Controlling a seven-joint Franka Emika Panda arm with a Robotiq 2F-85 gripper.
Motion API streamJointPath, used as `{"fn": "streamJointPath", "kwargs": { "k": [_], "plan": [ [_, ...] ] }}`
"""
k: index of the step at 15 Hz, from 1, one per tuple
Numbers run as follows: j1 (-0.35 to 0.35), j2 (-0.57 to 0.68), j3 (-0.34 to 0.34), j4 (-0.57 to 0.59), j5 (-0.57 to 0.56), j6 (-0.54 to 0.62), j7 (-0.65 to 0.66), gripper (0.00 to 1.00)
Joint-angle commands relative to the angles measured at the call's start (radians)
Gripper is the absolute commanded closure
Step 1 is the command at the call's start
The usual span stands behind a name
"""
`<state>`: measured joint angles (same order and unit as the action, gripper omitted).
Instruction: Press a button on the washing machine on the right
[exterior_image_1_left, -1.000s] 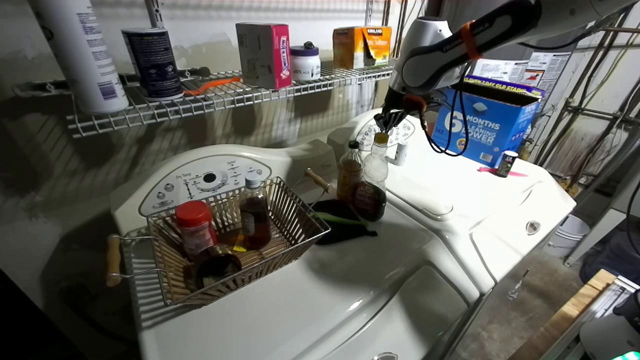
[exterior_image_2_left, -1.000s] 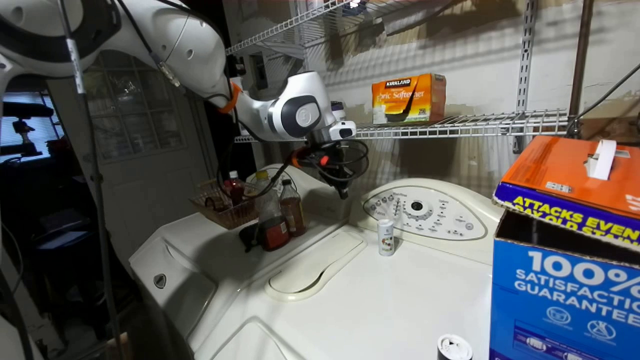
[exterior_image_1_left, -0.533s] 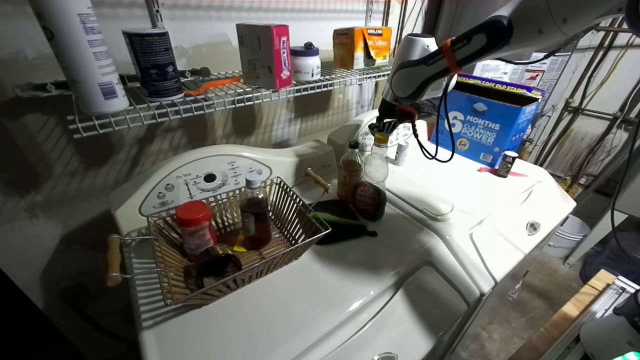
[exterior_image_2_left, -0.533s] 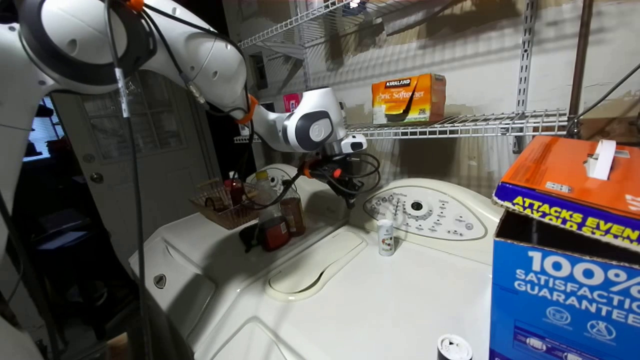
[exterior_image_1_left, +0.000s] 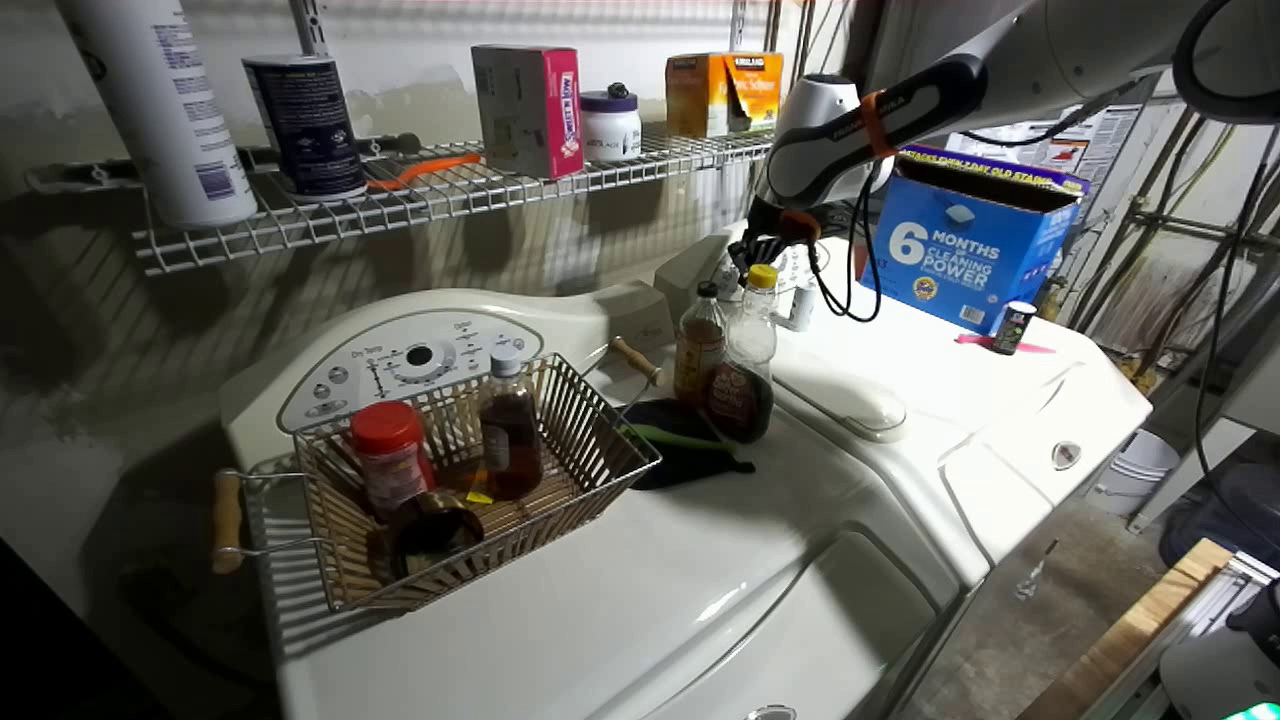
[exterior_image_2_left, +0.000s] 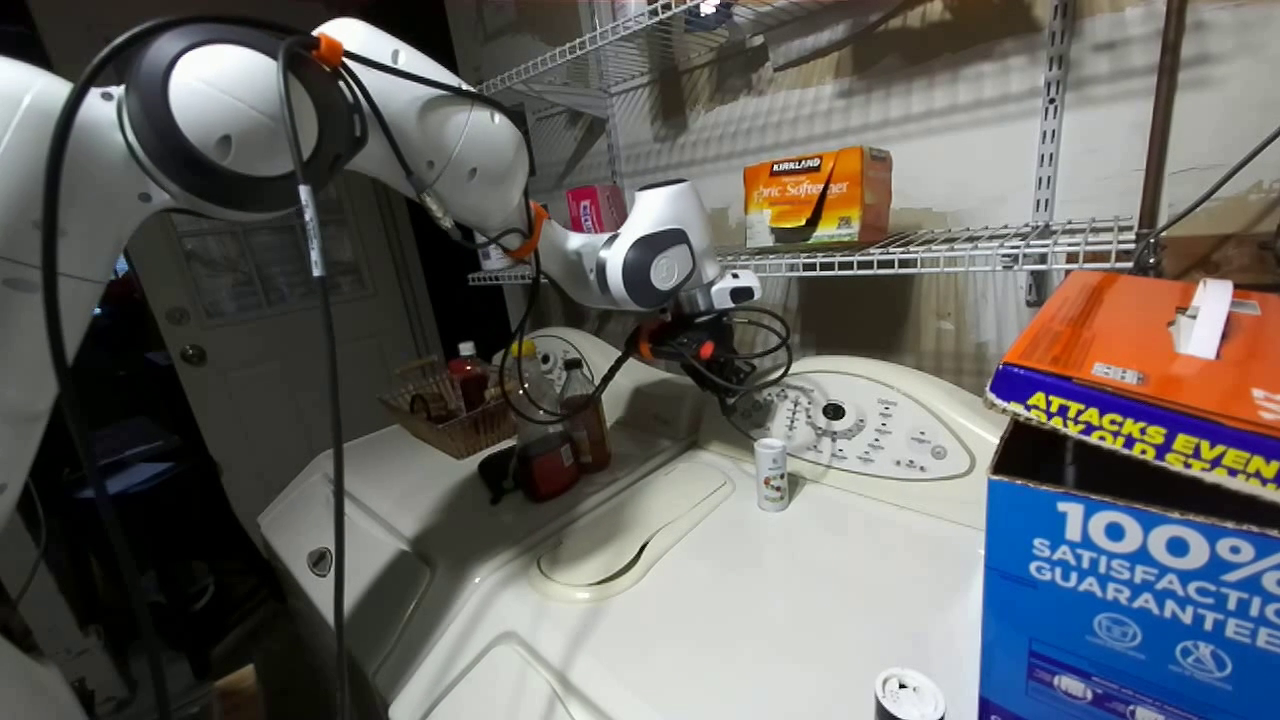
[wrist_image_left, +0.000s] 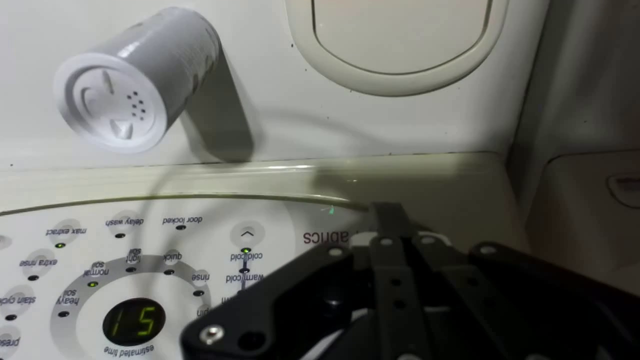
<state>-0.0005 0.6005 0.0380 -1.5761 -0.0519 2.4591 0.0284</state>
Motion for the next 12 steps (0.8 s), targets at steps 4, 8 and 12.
{"fn": "streamJointPath", "kwargs": {
  "k": [4, 8, 12],
  "plan": [
    [-0.005, 0.109, 0.007, 0.152, 0.036, -0.038, -0.032, 1.0],
    [-0.005, 0.146, 0.008, 0.201, 0.039, -0.057, -0.031, 1.0],
    [-0.002, 0.176, 0.006, 0.243, 0.037, -0.069, -0.027, 1.0]
  ]
}}
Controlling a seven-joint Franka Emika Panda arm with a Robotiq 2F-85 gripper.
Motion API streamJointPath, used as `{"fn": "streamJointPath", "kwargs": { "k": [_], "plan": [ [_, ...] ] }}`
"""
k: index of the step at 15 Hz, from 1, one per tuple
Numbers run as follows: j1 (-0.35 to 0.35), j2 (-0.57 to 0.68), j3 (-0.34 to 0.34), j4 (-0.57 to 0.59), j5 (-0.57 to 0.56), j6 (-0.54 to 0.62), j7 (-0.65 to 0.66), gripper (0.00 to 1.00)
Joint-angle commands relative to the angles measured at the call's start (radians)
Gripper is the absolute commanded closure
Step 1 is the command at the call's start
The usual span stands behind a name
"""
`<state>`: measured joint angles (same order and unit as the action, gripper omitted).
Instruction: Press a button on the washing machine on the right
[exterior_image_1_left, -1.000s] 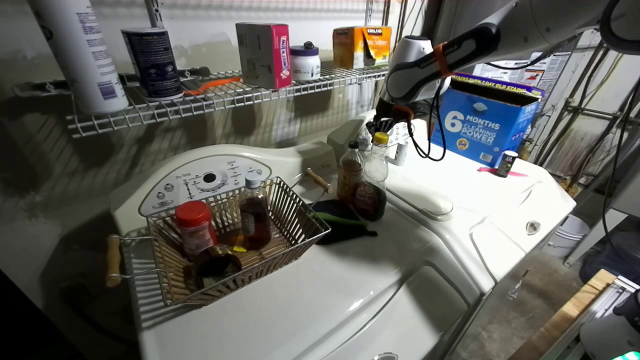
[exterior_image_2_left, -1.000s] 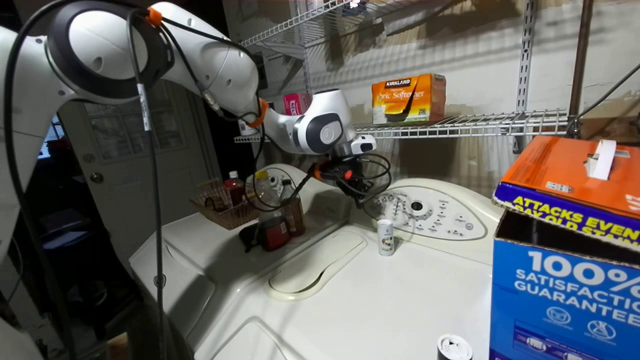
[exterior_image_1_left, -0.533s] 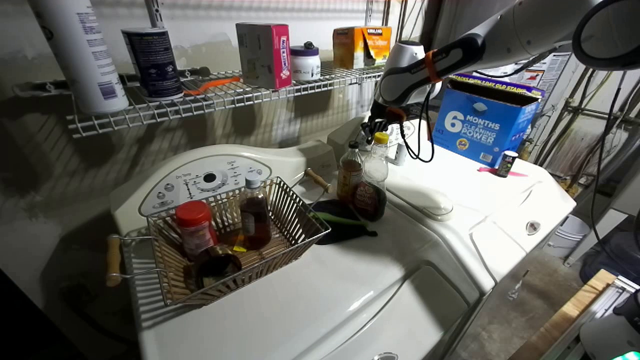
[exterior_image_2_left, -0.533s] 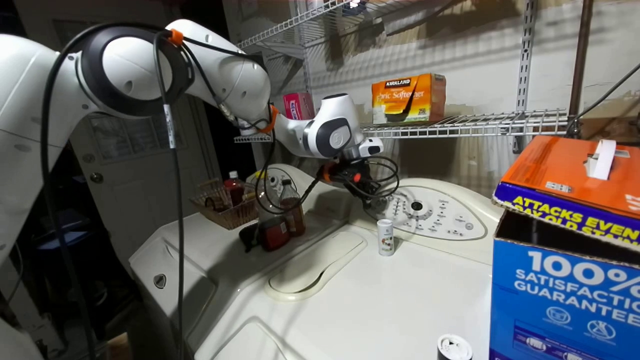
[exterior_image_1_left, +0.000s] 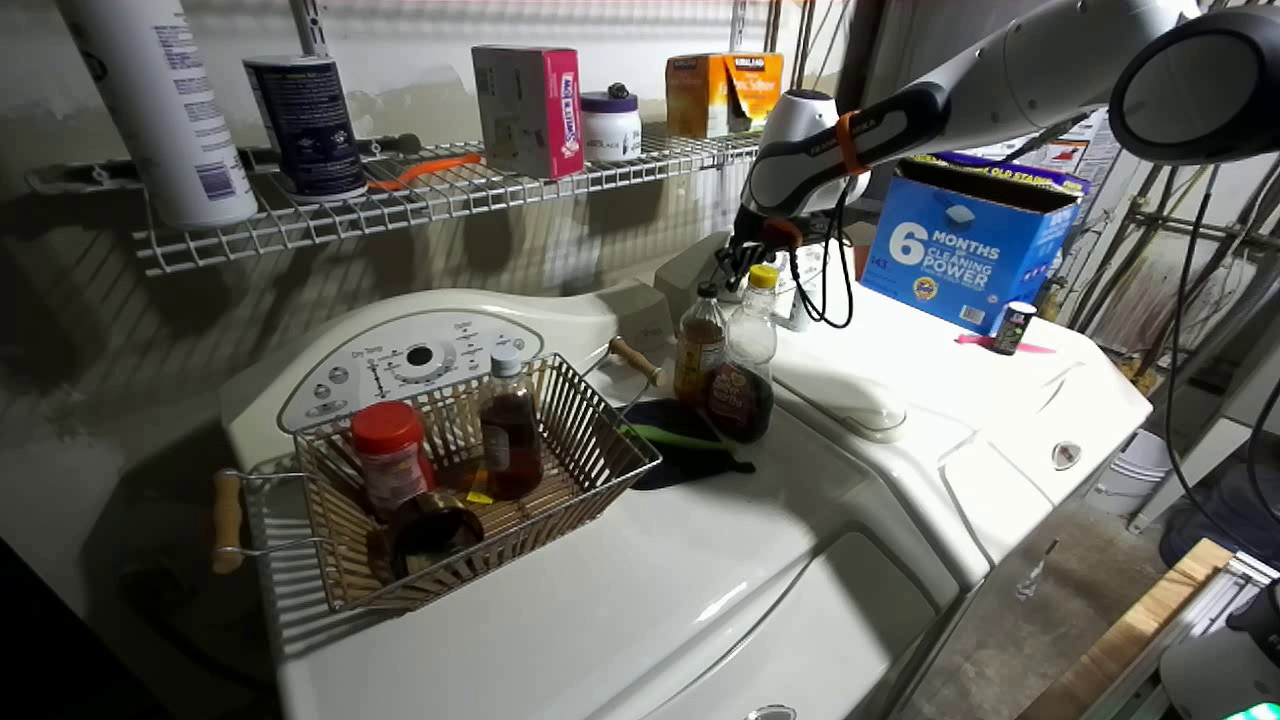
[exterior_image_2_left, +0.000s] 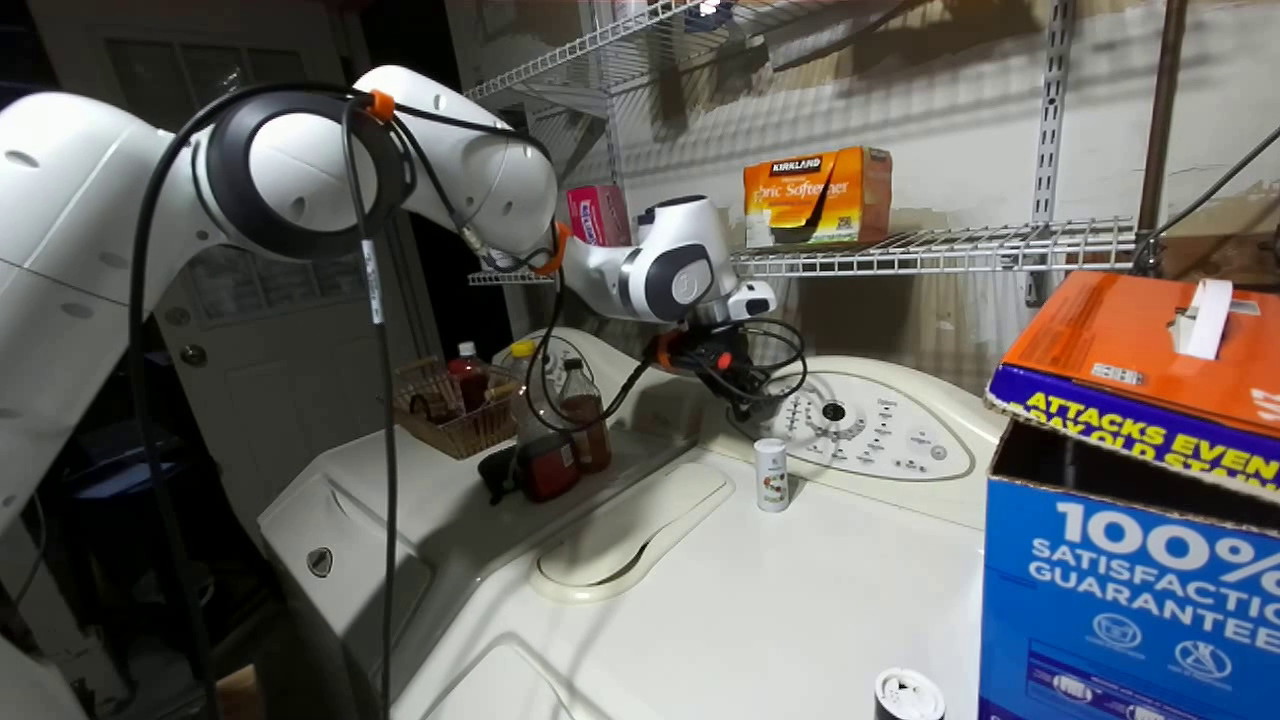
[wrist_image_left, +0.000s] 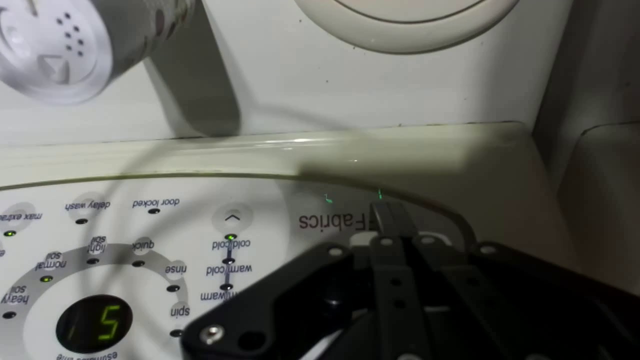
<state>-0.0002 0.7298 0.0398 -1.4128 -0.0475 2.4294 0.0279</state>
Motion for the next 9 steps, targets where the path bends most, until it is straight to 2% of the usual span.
{"fn": "streamJointPath", "kwargs": {
  "k": [1, 9],
  "plan": [
    [-0.003, 0.052, 0.004, 0.088, 0.032, -0.043, -0.026, 1.0],
    [-0.001, 0.092, 0.006, 0.153, 0.039, -0.09, -0.018, 1.0]
  ]
}}
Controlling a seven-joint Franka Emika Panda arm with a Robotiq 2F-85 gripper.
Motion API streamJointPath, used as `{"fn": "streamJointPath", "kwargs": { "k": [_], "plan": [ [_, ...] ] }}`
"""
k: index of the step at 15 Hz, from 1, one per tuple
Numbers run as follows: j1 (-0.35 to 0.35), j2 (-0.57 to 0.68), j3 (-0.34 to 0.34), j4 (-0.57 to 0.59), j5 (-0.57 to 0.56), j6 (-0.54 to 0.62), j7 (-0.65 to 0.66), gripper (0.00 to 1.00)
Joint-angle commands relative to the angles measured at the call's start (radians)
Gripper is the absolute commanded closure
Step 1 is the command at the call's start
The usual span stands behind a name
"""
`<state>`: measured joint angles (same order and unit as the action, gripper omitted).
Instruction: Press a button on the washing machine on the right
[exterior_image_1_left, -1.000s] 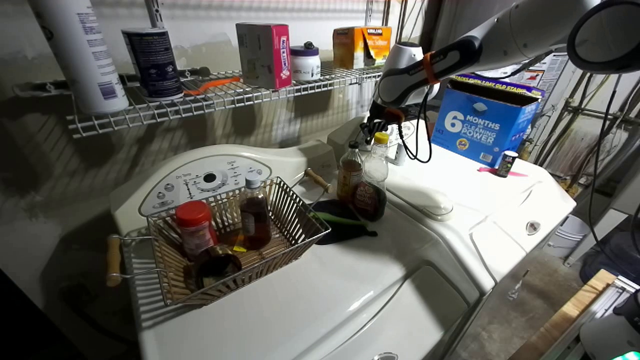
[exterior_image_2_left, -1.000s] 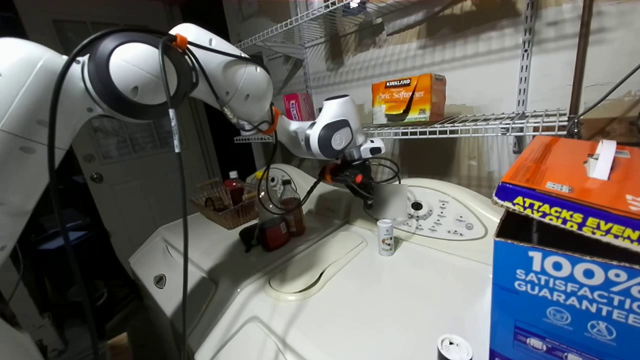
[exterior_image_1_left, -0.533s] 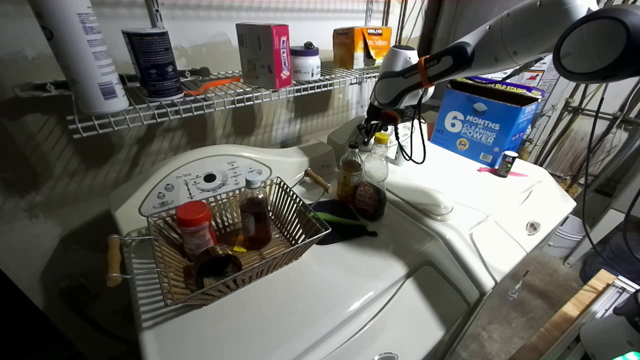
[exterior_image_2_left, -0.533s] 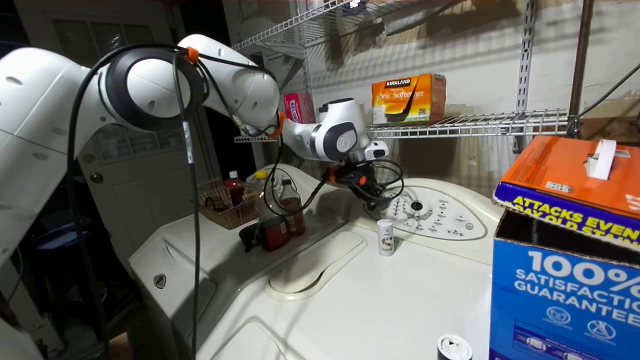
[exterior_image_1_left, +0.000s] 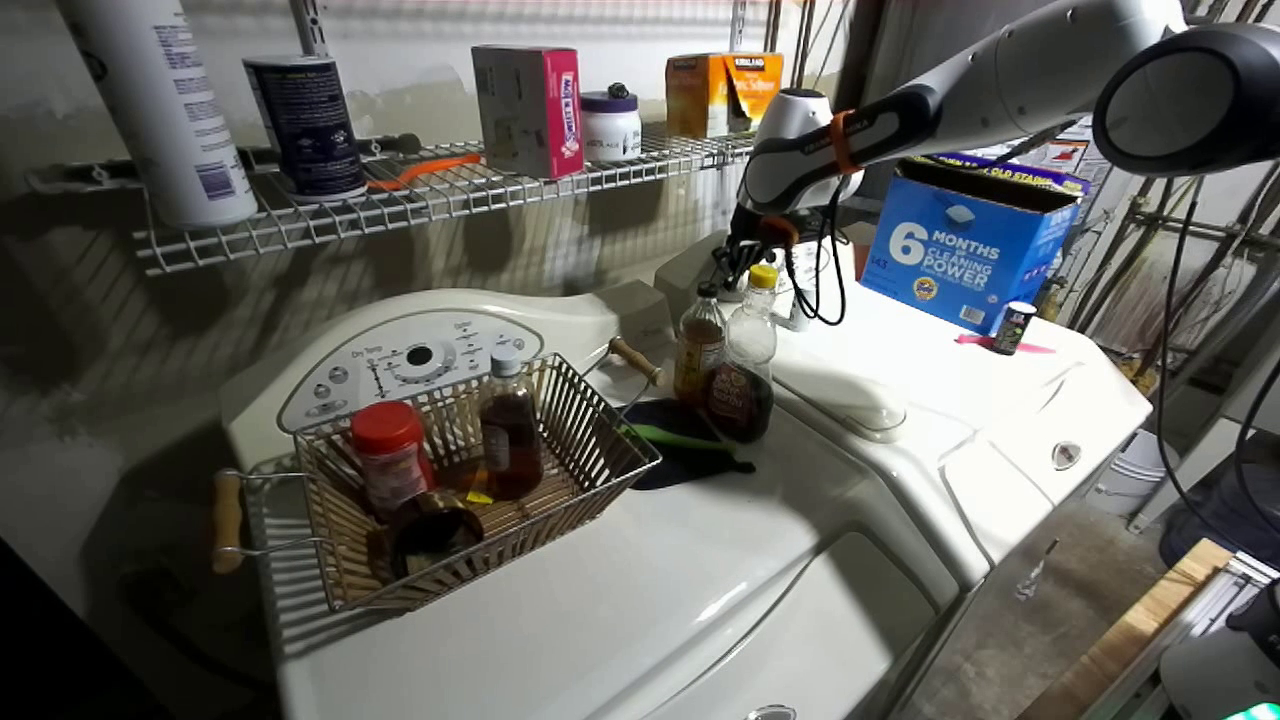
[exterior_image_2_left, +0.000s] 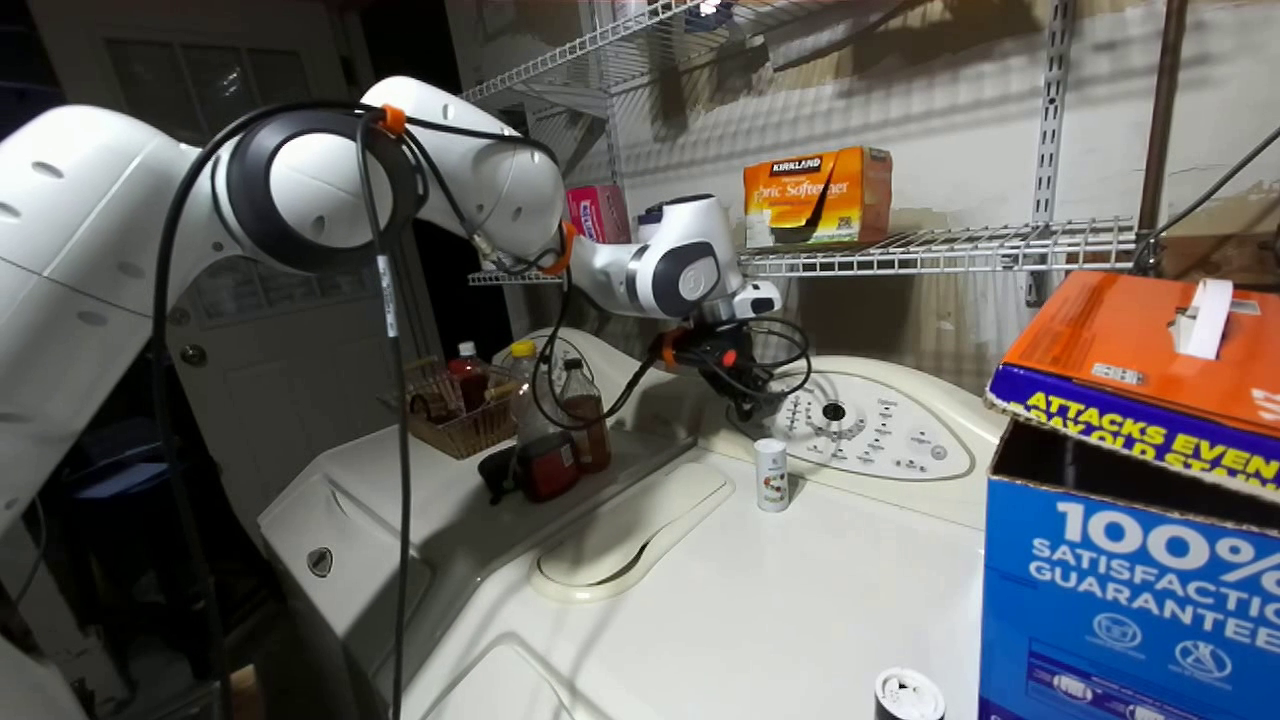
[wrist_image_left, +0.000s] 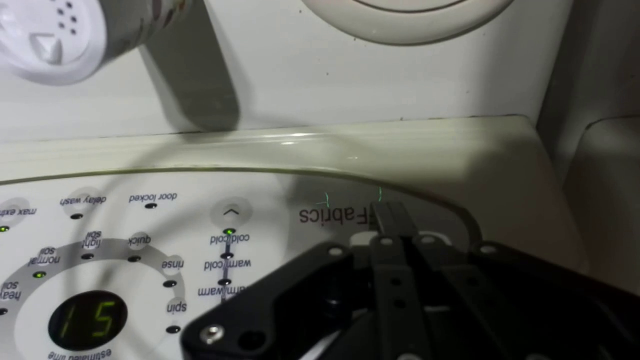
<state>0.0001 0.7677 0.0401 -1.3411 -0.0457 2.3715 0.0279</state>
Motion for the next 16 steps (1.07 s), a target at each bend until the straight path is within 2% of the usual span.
{"fn": "streamJointPath", "kwargs": {
  "k": [1, 3, 11, 16],
  "plan": [
    [0.002, 0.058, 0.004, 0.089, 0.039, -0.038, -0.007, 1.0],
    [0.015, 0.069, -0.01, 0.101, 0.043, -0.034, 0.049, 1.0],
    [0.07, 0.109, -0.082, 0.107, 0.007, 0.117, 0.228, 1.0],
    [0.098, 0.127, -0.119, 0.124, 0.01, 0.133, 0.325, 1.0]
  ]
}}
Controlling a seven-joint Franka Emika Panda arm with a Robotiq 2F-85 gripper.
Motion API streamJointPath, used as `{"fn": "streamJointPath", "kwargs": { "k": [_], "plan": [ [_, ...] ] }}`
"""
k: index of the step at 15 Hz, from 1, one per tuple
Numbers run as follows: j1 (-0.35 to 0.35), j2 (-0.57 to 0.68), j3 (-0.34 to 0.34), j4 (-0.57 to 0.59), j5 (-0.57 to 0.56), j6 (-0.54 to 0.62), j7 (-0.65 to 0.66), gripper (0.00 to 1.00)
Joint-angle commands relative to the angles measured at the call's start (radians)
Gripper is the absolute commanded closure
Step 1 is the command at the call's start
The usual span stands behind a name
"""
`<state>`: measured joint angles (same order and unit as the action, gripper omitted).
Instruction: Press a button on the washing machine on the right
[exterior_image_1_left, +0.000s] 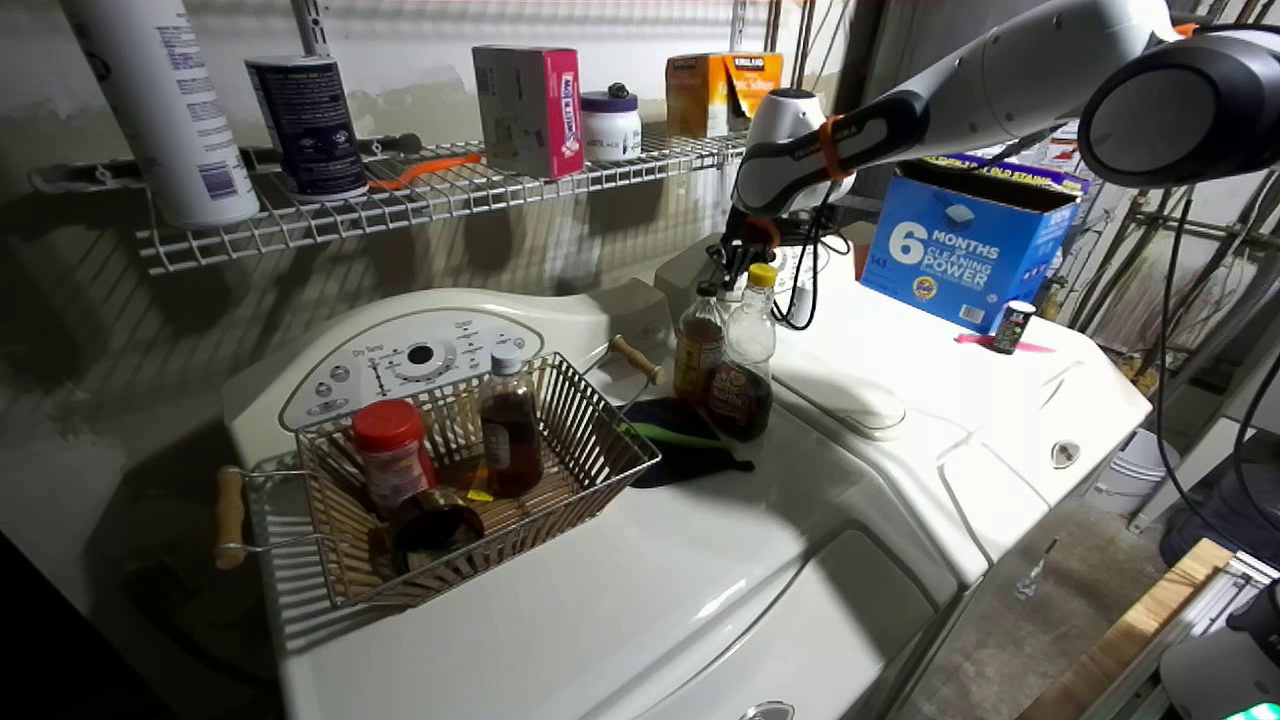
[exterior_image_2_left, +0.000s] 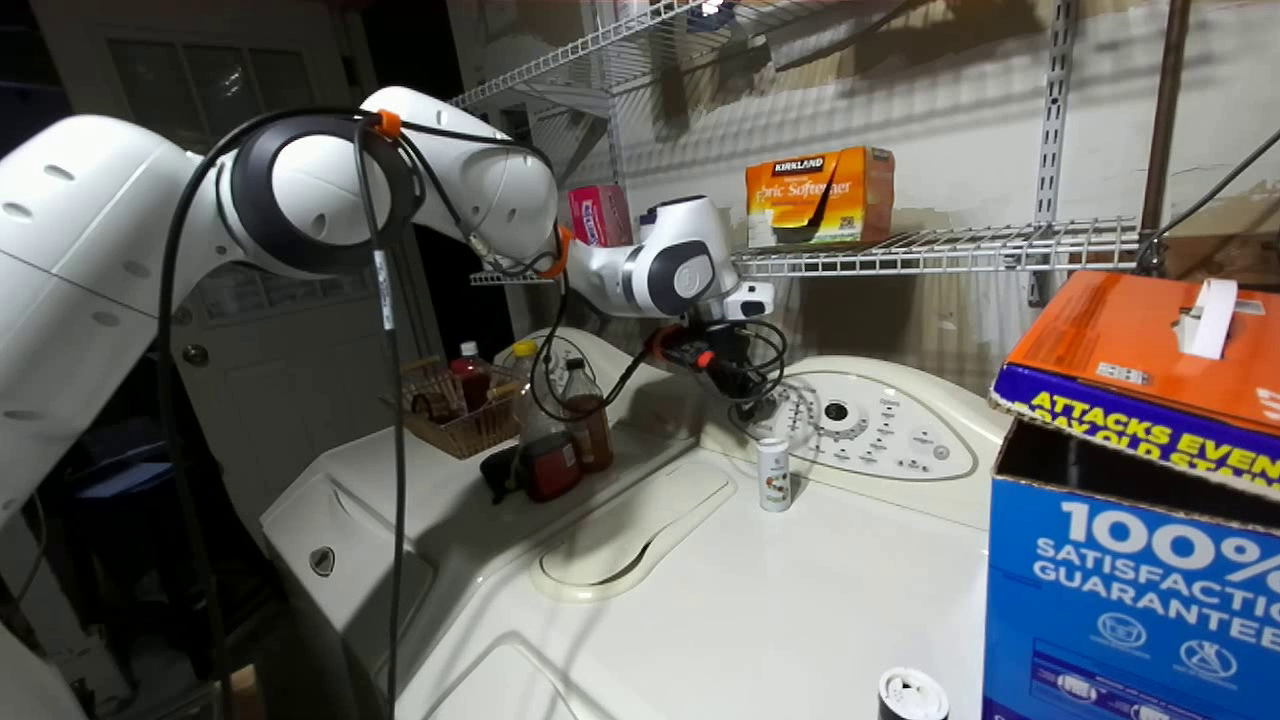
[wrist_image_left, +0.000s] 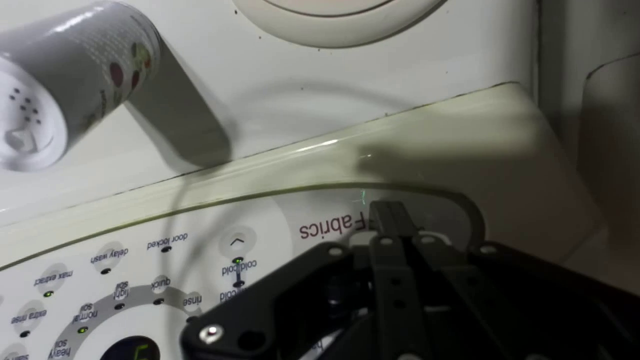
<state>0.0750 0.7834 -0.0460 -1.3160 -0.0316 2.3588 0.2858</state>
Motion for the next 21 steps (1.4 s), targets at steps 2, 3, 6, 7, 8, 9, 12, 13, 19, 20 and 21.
{"fn": "streamJointPath", "kwargs": {
  "k": [2, 3, 6, 7, 8, 9, 12, 13, 19, 20, 21],
  "plan": [
    [0.027, 0.116, -0.04, 0.102, -0.005, 0.145, 0.084, 1.0],
    [0.028, 0.118, -0.041, 0.106, -0.008, 0.118, 0.08, 1.0],
    [0.005, 0.063, -0.015, 0.059, 0.009, 0.029, 0.012, 1.0],
    [0.004, 0.034, -0.02, 0.03, -0.001, 0.014, -0.004, 1.0],
    [0.008, 0.009, -0.031, 0.005, -0.013, 0.013, -0.005, 1.0],
    [-0.001, -0.011, -0.02, -0.017, -0.005, 0.016, -0.033, 1.0],
    [-0.024, -0.09, 0.003, -0.103, 0.008, -0.003, -0.117, 1.0],
    [-0.031, -0.111, 0.008, -0.126, 0.012, -0.002, -0.137, 1.0],
    [-0.104, -0.311, 0.09, -0.319, 0.067, -0.132, -0.356, 0.99],
    [-0.122, -0.344, 0.107, -0.346, 0.09, -0.164, -0.409, 0.73],
    [-0.127, -0.368, 0.105, -0.366, 0.092, -0.186, -0.434, 0.73]
  ]
}}
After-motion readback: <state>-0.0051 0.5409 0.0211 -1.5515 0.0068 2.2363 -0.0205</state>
